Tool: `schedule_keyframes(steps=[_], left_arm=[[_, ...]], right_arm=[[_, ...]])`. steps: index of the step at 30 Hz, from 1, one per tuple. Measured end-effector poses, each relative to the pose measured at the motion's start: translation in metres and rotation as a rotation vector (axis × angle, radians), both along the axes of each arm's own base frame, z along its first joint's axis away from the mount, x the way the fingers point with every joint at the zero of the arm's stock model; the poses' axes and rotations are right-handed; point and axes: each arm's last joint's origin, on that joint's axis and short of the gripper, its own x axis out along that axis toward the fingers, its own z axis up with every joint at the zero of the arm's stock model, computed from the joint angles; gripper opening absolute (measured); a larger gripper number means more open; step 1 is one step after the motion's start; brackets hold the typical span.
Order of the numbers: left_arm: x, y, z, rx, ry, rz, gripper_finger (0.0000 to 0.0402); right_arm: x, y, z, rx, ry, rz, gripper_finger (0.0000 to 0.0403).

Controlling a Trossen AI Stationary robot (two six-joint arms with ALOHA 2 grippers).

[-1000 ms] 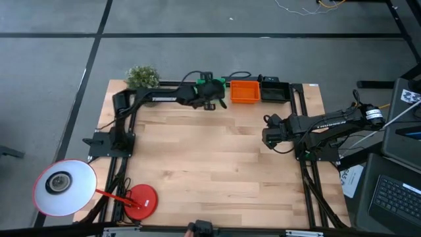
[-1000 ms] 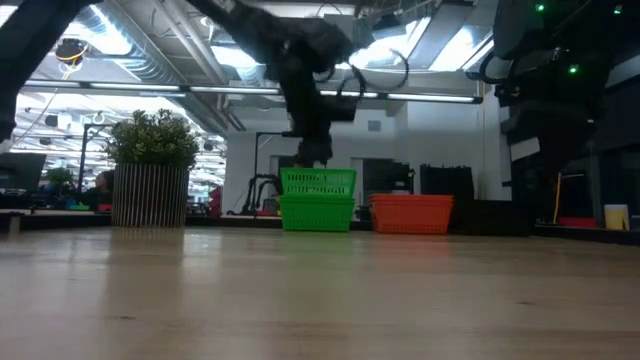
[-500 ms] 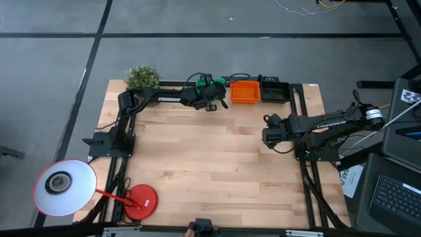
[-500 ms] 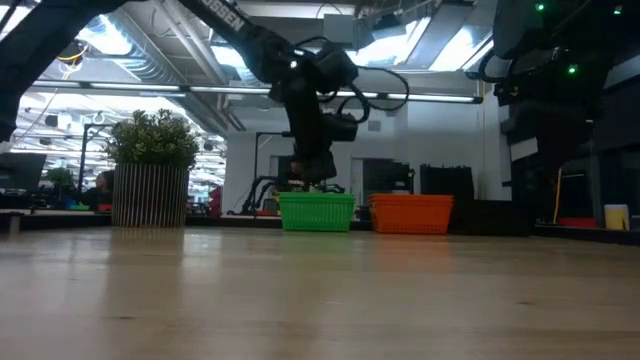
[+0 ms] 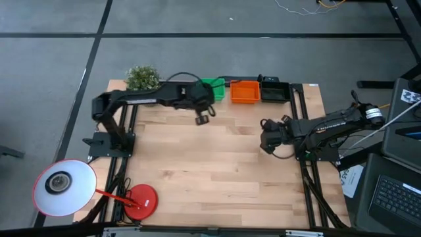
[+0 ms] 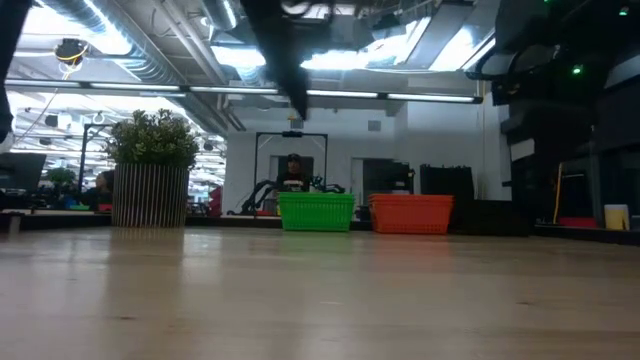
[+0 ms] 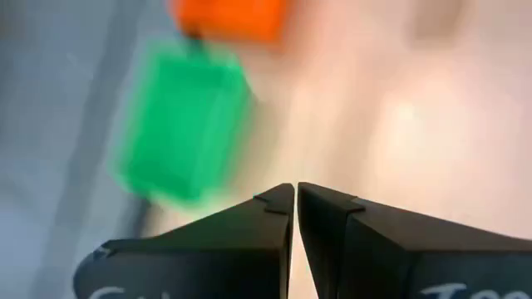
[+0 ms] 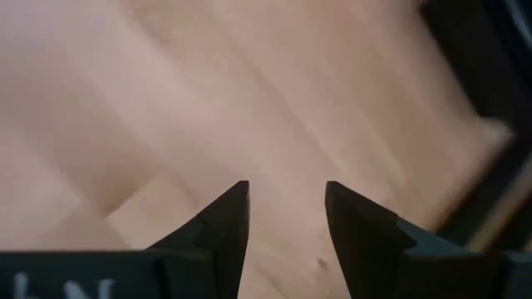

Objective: Stack baskets by color
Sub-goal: Return to Home Position

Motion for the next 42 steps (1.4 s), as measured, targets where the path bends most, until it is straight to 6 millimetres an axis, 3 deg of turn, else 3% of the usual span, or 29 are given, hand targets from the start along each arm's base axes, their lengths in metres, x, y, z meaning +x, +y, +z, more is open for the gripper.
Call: schedule_keyframes(steps=[3, 10, 15, 21, 29, 35, 42], left_arm=[[-0.027, -0.01, 0.001, -0.159, -0.01, 0.081, 0.0011], [-0.086, -0.066, -0.024, -0.137, -0.058, 0.117, 0.0011], [-0.134, -0.089, -0.055, -0.155, -0.256, 0.149, 0.0011], [-0.176, -0.099, -0.098, -0.18, -0.581, -0.011, 0.0011], [-0.209, -0.097, -0.133, -0.135, -0.907, -0.107, 0.0011], [-0.22, -0.097, -0.138, -0.105, -0.951, -0.144, 0.0011], [-0.224, -0.096, -0.143, -0.083, -0.978, -0.159, 0.0011]], right_arm=[[-0.004, 0.005, -0.004, -0.022, -0.038, 0.039, 0.016], [-0.044, 0.019, -0.002, -0.013, -0.254, 0.043, 0.016], [-0.058, 0.028, -0.002, -0.001, -0.509, 0.166, 0.016], [-0.059, 0.035, -0.004, -0.003, -0.713, 0.411, 0.016], [-0.073, 0.03, -0.001, -0.02, -0.84, 0.581, 0.016], [-0.087, 0.024, 0.013, -0.043, -1.001, 0.694, 0.016], [-0.087, 0.027, 0.0, -0.127, -1.223, 0.87, 0.016]])
